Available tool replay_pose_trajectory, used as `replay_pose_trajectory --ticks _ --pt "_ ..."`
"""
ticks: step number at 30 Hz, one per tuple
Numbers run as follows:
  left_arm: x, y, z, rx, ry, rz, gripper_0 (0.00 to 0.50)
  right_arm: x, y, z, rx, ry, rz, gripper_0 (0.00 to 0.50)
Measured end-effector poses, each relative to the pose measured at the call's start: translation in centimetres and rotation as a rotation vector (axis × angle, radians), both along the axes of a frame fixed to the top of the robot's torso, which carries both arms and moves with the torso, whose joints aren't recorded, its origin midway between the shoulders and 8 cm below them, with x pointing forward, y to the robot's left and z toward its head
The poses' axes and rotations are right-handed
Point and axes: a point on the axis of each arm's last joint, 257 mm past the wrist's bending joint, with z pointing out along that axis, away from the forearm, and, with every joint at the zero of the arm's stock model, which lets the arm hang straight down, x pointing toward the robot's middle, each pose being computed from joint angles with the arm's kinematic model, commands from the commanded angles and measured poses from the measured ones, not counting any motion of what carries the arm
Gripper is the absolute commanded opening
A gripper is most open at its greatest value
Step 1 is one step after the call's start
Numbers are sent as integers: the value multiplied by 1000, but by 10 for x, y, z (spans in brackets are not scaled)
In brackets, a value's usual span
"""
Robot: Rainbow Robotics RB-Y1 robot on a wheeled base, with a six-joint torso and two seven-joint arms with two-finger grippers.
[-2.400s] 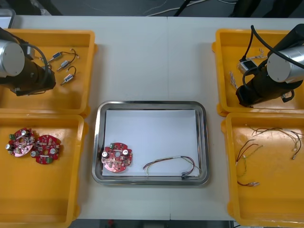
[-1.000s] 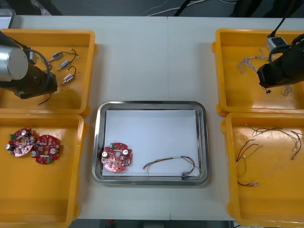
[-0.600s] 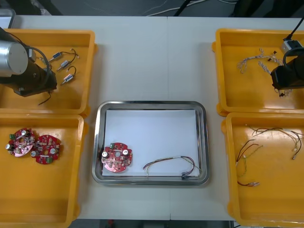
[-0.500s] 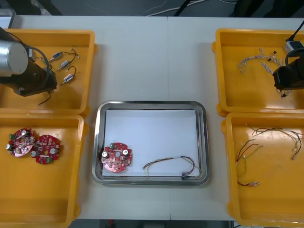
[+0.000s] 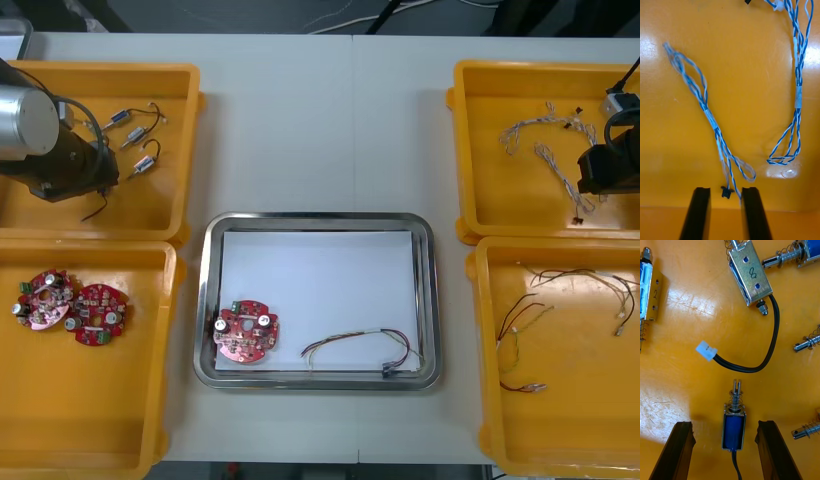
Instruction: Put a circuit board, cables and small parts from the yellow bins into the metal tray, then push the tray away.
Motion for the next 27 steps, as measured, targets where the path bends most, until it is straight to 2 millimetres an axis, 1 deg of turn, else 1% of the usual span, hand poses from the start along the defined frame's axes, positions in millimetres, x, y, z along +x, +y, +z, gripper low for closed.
replay_pose_trajectory --ticks 1,2,3,6,8,12,13,15,16,17,21,27 --pt "0 0 0 0 1 0 440 0 0 0 0 0 0 477" --pt "0 0 -1 0 1 1 424 0 0 0 0 0 0 493" --pt "0 0 -1 0 2 0 396 0 0 0 0 0 0 500" --pt "0 -1 -2 4 1 -4 388 0 0 0 0 0 0 500" --pt "0 -1 -3 6 4 -5 368 0 0 0 0 1 0 500" --pt "0 -1 -6 8 9 -5 288 0 0 0 0 0 0 500" --pt "0 0 -7 9 9 -4 259 0 0 1 0 -1 1 500" --pt "0 1 -8 10 9 -1 171 2 1 3 0 -6 2 500" --pt "0 2 -8 12 9 0 71 3 2 5 0 -9 3 500" --pt "0 2 -8 13 10 1 0 4 2 7 0 -12 5 500" --pt "0 3 -9 15 10 2 0 9 4 14 -4 -31 7 500" --pt "0 2 -9 18 11 -1 0 19 -2 22 -23 -68 -4 500"
